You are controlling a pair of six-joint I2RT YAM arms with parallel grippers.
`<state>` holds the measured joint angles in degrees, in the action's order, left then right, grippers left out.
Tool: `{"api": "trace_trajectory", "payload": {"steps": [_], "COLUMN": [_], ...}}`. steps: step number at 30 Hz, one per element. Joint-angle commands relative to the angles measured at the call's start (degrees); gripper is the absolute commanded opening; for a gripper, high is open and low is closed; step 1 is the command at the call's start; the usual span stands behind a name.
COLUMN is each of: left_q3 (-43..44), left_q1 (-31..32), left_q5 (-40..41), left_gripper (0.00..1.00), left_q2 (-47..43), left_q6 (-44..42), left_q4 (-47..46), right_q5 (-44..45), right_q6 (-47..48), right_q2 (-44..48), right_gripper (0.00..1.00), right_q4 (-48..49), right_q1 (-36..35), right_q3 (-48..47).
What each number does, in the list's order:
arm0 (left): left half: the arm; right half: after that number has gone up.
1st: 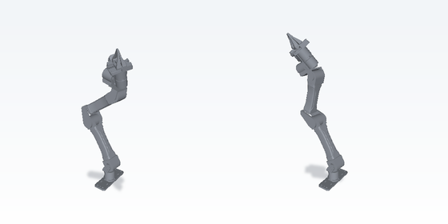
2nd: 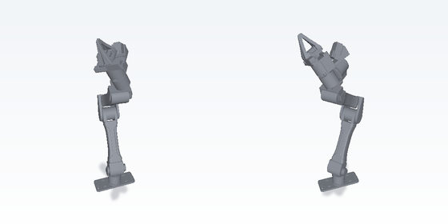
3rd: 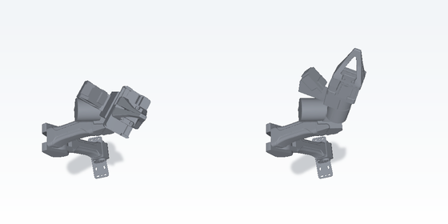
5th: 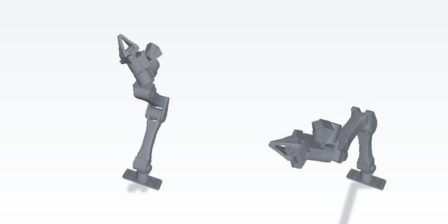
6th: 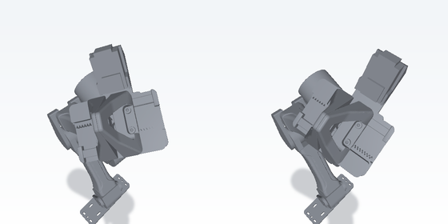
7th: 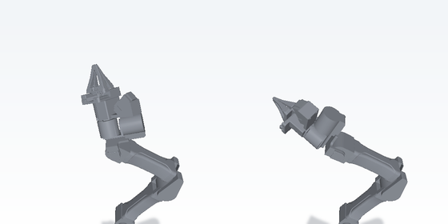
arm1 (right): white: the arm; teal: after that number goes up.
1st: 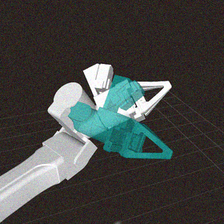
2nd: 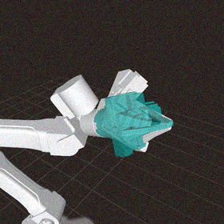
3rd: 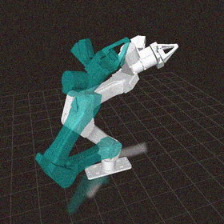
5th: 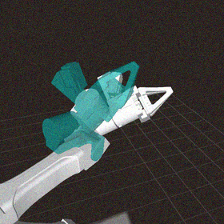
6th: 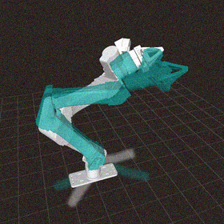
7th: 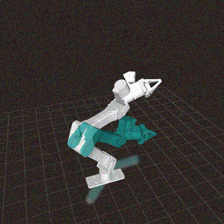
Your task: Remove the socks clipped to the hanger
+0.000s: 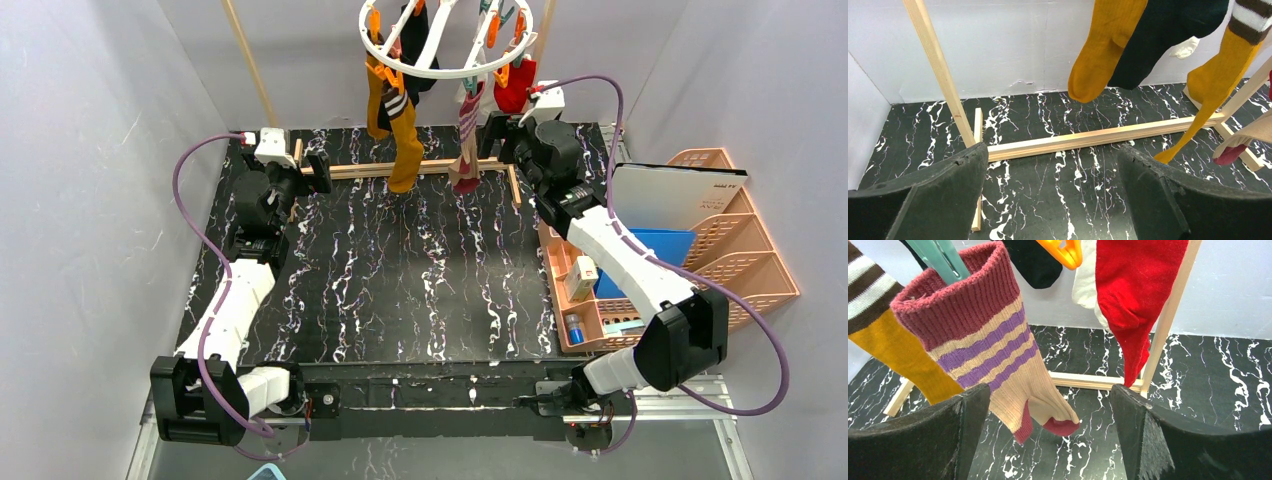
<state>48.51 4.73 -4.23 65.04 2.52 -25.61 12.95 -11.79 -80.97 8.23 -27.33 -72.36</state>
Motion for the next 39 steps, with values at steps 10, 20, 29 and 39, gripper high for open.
{"api": "trace_trajectory", "payload": {"steps": [10,20,29,39], "left_q3": [2.2,5.92,6.6,9.13], "left_q1": [0.28,3.58,11.07,17.42], "left_q5": [-1.64,-13.2,-10.27,-5.44], "left_gripper": [0.98,0.97,0.96,0.93], "left_q2": [-1.42,4.08,12.35,23.89], "left_q6": [0.01,1.62,5.93,5.59], "left_q4": [-1.03,0.09,-11.65,-23.22], "right_q5": [-2.36,-12.21,-15.72,-16.71], "right_q6": [0.56,0.1,-0.22,-0.42], "right_q2": [2.74,-0.34,0.25,2.61], "right_gripper": [0.99,0.99,0.99,0.99], "right_q4": [6.76,1.48,3.64,4.31], "right_q1": [0.48,2.99,2.94,2.98], "right_q3": [4.6,-0.67,-0.4,0.56]}}
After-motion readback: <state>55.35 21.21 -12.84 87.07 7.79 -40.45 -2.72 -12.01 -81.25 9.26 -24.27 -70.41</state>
